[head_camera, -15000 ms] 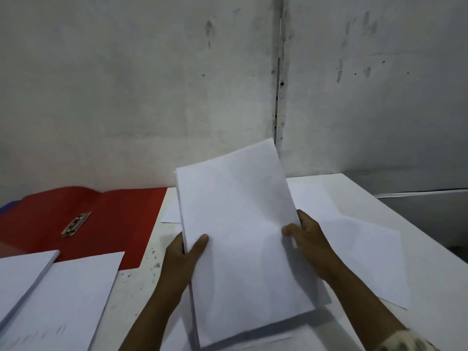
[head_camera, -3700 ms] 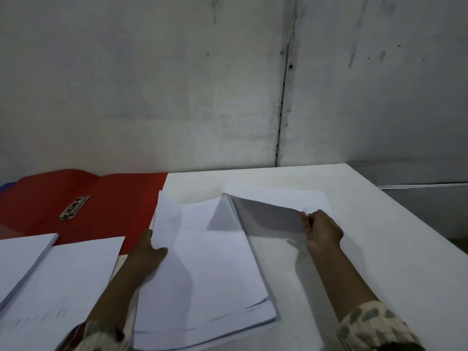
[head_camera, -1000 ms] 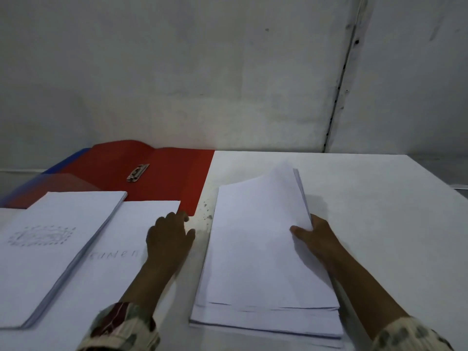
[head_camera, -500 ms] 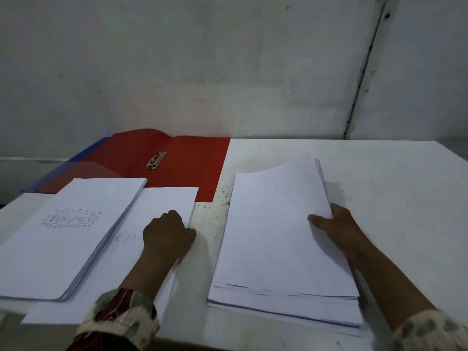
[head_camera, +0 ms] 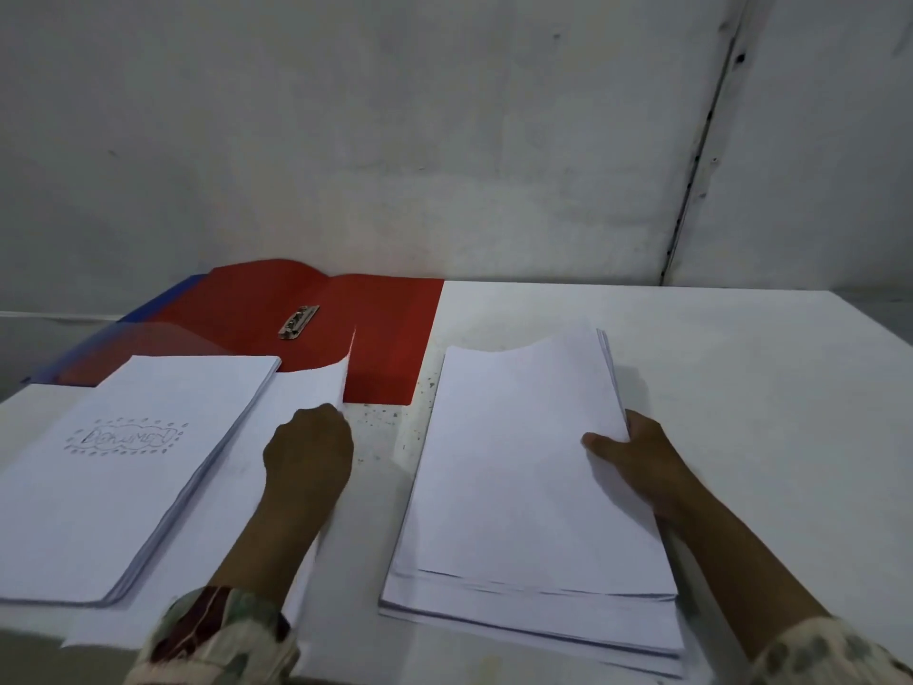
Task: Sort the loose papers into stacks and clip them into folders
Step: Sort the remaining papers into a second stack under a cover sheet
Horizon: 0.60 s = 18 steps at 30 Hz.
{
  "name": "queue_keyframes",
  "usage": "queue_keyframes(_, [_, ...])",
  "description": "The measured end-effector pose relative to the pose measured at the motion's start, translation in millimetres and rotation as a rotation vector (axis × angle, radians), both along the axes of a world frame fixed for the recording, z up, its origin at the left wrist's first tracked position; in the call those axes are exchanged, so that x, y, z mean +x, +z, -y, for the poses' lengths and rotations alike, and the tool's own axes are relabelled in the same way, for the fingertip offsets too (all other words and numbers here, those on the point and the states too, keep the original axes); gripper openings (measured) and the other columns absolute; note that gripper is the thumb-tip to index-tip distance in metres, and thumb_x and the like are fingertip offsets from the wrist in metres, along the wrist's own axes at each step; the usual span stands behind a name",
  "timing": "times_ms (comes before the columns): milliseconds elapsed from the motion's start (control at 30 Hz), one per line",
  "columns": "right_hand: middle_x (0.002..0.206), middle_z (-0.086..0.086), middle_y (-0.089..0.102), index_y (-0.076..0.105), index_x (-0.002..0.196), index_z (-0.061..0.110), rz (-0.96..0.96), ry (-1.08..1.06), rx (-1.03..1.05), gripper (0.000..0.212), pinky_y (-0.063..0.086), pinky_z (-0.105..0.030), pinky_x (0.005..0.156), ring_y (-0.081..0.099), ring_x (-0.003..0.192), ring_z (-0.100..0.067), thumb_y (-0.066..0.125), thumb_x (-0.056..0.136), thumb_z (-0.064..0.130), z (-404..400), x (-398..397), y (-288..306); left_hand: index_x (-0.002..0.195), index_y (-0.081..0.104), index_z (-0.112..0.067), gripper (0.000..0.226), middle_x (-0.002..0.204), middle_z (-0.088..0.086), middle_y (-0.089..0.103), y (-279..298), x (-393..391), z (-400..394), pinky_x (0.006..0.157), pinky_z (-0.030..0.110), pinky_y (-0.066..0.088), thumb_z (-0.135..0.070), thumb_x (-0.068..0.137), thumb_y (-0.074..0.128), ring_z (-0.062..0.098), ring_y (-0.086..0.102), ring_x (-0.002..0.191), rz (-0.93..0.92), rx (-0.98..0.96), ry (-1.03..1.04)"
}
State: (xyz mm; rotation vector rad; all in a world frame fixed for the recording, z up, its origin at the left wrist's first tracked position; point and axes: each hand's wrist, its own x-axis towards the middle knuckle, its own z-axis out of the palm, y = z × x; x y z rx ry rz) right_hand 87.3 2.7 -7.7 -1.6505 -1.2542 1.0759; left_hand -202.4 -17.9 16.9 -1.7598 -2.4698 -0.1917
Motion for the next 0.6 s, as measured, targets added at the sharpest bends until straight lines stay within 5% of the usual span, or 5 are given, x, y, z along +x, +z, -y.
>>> queue_keyframes(67, [0.106, -0.007, 0.06, 0.054, 0.122, 0.002, 0.018, 0.021, 0.001, 0.036, 0.039, -0.027, 0.08, 0.055, 0.092, -0.021, 0.061, 0.088, 0.008, 1.2, -1.3, 2.1, 0.105, 0.062, -0.003, 0.023, 0.099, 0.01, 0.067, 9.2, 6.6, -2.9, 0.079, 0.029, 0.052, -0.018, 0.095, 0.046, 0.025, 0.067, 0.09, 0.143, 0.089, -0.012])
queue_keyframes(167, [0.107, -0.006, 0.057, 0.051, 0.126, 0.002, 0.041, 0.067, -0.01, 0.038, 0.038, -0.027, 0.081, 0.053, 0.093, -0.02, 0.058, 0.089, 0.007, 1.8, -1.1, 5.3, 0.081, 0.057, -0.002, 0.032, 0.07, 0.005, 0.055, 18.1, 22.2, -10.1, 0.063, 0.022, 0.04, -0.019, 0.098, 0.037, 0.019, 0.056, 0.067, 0.328, 0.226, -0.089])
queue_keyframes(233, [0.118, -0.01, 0.058, 0.048, 0.13, 0.003, 0.073, 0.106, -0.018, 0.041, 0.038, -0.027, 0.084, 0.052, 0.098, -0.02, 0.057, 0.09, 0.007, 1.9, 1.2, 7.6, 0.06, 0.042, -0.008, 0.04, 0.057, 0.001, 0.04, 20.2, 38.1, -18.7, 0.052, 0.023, 0.027, -0.018, 0.098, 0.033, 0.015, 0.041, 0.056, 0.449, 0.229, -0.145])
queue_keyframes(367, [0.125, -0.007, 0.055, 0.044, 0.133, 0.007, 0.17, 0.183, -0.078, 0.041, 0.039, -0.027, 0.086, 0.051, 0.104, -0.02, 0.052, 0.093, 0.013, 4.0, 10.3, 13.9, 0.053, 0.028, -0.012, 0.042, 0.054, 0.002, 0.032, 19.7, 80.1, -32.1, 0.048, 0.028, 0.022, -0.016, 0.095, 0.036, 0.014, 0.031, 0.05, 0.694, 0.169, -0.228])
queue_keyframes(600, [0.132, -0.011, 0.051, 0.043, 0.135, 0.007, 0.004, 0.078, -0.179, 0.04, 0.04, -0.032, 0.097, 0.051, 0.113, -0.026, 0.035, 0.1, 0.026, 4.0, 25.1, 11.7, 0.054, 0.028, -0.013, 0.036, 0.061, 0.01, 0.034, 2.4, 159.7, -38.4, 0.066, 0.033, 0.044, -0.015, 0.087, 0.042, 0.023, 0.042, 0.064, 1.097, -0.061, -0.291])
